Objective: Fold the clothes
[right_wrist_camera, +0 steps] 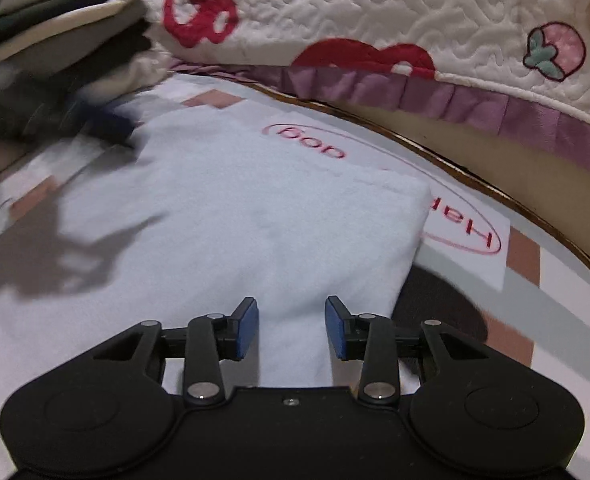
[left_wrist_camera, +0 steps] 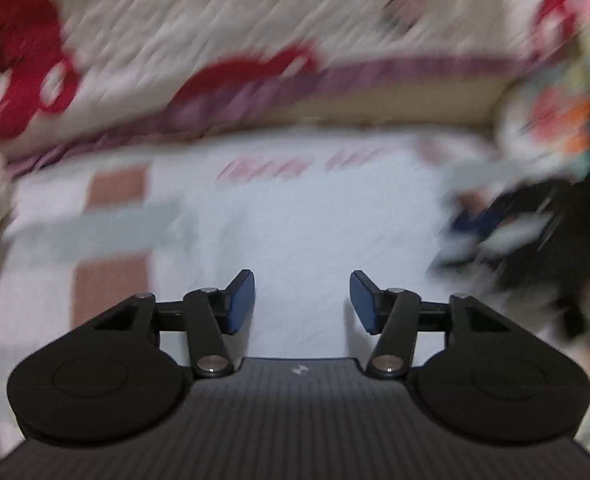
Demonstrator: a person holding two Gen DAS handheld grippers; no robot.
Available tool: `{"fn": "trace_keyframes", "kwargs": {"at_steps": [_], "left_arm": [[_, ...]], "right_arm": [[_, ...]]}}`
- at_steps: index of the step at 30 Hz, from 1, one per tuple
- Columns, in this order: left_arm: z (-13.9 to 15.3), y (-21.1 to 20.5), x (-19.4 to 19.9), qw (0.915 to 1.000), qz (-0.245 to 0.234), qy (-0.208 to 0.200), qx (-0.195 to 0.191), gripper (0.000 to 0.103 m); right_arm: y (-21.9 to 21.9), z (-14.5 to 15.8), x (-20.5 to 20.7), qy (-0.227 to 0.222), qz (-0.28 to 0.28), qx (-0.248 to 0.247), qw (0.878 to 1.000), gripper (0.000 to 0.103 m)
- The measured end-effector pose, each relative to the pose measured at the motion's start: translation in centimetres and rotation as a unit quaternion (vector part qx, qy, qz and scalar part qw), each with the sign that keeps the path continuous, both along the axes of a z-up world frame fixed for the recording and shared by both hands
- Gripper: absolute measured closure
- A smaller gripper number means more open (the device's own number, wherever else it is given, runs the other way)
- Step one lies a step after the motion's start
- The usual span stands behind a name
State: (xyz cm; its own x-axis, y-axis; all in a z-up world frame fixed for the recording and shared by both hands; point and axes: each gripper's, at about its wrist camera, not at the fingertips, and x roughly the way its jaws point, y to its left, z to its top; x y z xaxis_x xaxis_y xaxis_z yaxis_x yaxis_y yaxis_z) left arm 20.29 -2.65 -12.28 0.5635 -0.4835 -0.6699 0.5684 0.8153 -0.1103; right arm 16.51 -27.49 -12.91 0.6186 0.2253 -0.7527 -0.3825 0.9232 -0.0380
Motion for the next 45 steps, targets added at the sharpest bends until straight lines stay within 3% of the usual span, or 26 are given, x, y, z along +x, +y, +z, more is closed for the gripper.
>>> {"fn": "trace_keyframes", "kwargs": {"at_steps": [2,4,8,11,13,18,22,26,30,33,36,37,42,45], "left_arm": [[-1.1,0.1,0.8,0.9993,0.020,-0.009,0.031,0.055],[-1.8,0.4,1.7,0.9973,0.049,-0.012,0.054,0.045],[-2.3,2.5,2.8,0.9959,0.085,0.021,0.020,0.042],[-2.5,2.9,3.3,0.9961,0.081,0.033,0.011,0.042],[-2.8,2.9,3.7,0.9964,0.072,0.043,0.009,0.043],[-2.8,3.7,4.5,0.9943,0.071,0.078,-0.020,0.045],[-2.5,4.2,3.8,0.9899,0.097,0.102,-0.015,0.044],[-1.8,4.0,2.9,0.9924,0.084,0.086,0.025,0.043],[-1.6,3.5,2.9,0.9915,0.095,0.077,0.044,0.043],[0.1,2.4,0.7,0.9923,0.074,0.040,0.091,0.046],[1.9,2.5,-4.0,0.9969,0.028,0.017,0.072,0.046],[2.5,2.6,-5.5,0.9978,0.013,0.010,0.065,0.046],[1.2,1.3,-8.0,0.9942,-0.065,0.056,0.065,0.046],[0.4,0.5,-9.4,0.9881,-0.111,0.085,0.064,0.045]], "right_arm": [[-0.9,-0.2,1.7,-0.005,-0.017,0.007,1.000,0.060],[-1.4,-0.6,2.9,-0.017,-0.030,-0.001,0.999,0.060],[-2.0,-0.6,4.2,-0.031,-0.066,0.008,0.997,0.060],[-1.5,0.7,2.8,-0.025,-0.090,0.072,0.993,0.059],[0.7,1.2,1.1,0.001,-0.047,0.104,0.993,0.060],[9.7,0.8,-4.1,0.035,0.116,0.081,0.989,0.060],[15.2,-0.2,-7.6,0.017,0.187,0.039,0.981,0.059],[16.9,-0.3,-10.2,0.037,0.216,0.045,0.975,0.074],[16.2,-0.2,-11.9,0.083,0.235,0.098,0.963,0.075],[12.9,0.4,-11.7,0.132,0.201,0.180,0.954,0.070],[6.7,1.7,-12.8,0.129,0.102,0.230,0.959,0.059],[4.6,2.0,-13.1,0.126,0.069,0.233,0.962,0.058],[-3.3,1.2,-14.7,0.136,-0.082,0.181,0.971,0.057],[-3.9,-0.1,-15.9,0.172,-0.100,0.204,0.959,0.057]]}}
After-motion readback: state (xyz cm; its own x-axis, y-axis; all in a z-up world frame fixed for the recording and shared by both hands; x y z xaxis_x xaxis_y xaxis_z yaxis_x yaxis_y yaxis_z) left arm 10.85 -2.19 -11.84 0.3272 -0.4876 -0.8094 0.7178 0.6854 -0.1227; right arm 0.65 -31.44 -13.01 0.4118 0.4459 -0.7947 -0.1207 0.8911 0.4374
